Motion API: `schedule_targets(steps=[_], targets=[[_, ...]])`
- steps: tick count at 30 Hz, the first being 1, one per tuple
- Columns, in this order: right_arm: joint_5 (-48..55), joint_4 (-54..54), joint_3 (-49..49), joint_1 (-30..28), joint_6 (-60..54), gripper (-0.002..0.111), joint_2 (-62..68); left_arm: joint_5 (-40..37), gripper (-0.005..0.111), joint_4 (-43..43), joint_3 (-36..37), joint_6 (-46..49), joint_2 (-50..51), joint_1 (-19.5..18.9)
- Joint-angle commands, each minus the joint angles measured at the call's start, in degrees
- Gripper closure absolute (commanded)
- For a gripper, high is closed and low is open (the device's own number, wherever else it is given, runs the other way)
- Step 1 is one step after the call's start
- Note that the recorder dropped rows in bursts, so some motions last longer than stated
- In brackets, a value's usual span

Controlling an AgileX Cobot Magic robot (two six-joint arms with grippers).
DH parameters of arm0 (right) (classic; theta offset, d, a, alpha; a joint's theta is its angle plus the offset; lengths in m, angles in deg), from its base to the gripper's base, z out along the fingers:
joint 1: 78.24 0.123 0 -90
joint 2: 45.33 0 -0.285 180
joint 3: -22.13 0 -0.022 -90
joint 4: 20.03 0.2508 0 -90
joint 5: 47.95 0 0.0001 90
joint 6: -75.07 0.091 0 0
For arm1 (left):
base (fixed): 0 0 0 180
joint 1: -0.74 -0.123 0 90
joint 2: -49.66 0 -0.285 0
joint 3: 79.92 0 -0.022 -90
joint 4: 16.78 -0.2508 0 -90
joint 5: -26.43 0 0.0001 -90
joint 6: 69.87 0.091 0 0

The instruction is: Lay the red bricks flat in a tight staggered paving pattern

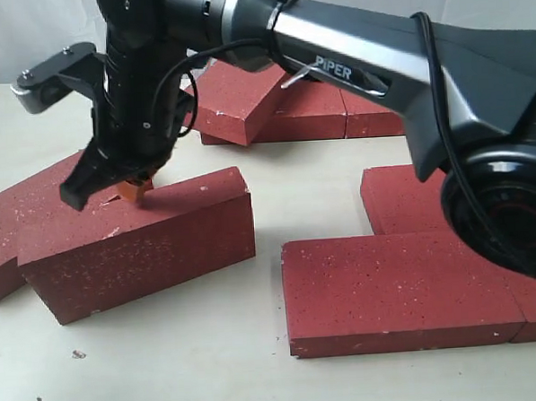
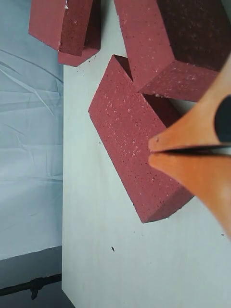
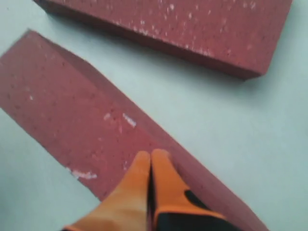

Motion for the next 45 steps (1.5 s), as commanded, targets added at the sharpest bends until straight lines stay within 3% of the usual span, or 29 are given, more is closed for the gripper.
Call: schedule_targets(steps=[1,13,26,38,43,45], targets=[[0.4,-0.9,-5.4,-0.2,0.1,0.109,-3.1,0.5,0.107,-0.2,0.3,0.0,-0.3,0.1],[-0.2,-3.6,-5.9,-0.4,0.9,0.109,1.1,0.5,0.107,-0.2,0.3,0.0,-0.3,0.1],[-18.6,-7.6,-5.3,-1.4,9.7,0.109,5.8,0.5,0.107,-0.2,0.3,0.0,-0.3,0.1],[-13.0,-5.3,0.4,-1.4,9.9,0.109,3.6,0.5,0.107,-0.2,0.3,0.0,-0.3,0.1],[-0.1,9.5,0.5,-1.4,-2.1,0.109,0.5,0.5,0.107,-0.2,0.3,0.0,-0.3,0.1],[0.4,14.5,0.0,-0.8,-6.0,0.109,1.1,0.5,0.107,-0.2,0.3,0.0,-0.3,0.1]])
